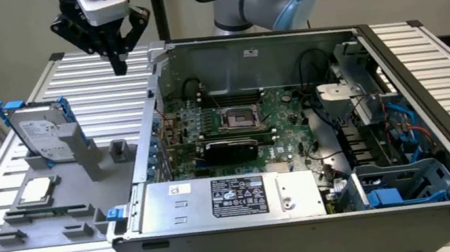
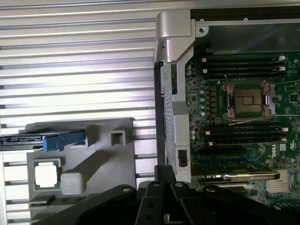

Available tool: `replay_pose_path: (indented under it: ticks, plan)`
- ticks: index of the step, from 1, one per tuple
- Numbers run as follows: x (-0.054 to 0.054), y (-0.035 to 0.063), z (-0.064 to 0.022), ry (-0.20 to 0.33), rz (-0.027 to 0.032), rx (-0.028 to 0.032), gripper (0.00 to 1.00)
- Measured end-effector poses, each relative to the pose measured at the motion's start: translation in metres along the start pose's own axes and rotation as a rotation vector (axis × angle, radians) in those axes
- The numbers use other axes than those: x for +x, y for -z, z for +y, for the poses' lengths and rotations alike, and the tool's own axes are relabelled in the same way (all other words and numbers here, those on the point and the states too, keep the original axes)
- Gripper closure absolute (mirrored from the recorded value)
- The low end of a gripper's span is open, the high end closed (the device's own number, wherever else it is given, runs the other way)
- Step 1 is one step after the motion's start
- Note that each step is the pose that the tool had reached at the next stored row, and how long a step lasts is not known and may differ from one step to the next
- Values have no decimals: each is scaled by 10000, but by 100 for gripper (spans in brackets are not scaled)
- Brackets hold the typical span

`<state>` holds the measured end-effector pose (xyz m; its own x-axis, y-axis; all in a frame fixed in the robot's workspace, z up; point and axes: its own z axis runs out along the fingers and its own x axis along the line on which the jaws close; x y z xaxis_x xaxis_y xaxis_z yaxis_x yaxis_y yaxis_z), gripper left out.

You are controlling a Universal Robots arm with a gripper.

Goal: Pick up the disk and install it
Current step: 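Reach for the disk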

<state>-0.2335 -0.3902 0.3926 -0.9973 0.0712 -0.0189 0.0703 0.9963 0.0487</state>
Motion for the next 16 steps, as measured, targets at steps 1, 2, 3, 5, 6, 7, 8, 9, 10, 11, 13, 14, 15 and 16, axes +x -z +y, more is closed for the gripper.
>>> replay_pose_path:
  ticks: [1,2,3,5,6,7,8,9,10,11,13,14,15,16]
  plan:
    - [46,0,5,0,0,0,89]
    - [90,1,9,2,0,0,89]
    - [136,2,14,1,0,1,89]
    - [231,2,25,0,0,2,89]
    - [277,3,30,1,0,2,89]
    - [324,3,35,1,0,4,89]
    - [369,3,41,1,-1,6,89]
    - [415,2,49,0,0,11,89]
    - [460,1,56,1,-1,17,89]
    - [506,-1,64,2,-1,24,89]
    - [599,-5,81,1,-3,41,89]
    - [690,-11,98,2,-1,61,89]
    - [737,-15,106,1,0,69,89]
    - [783,-19,113,2,3,76,89]
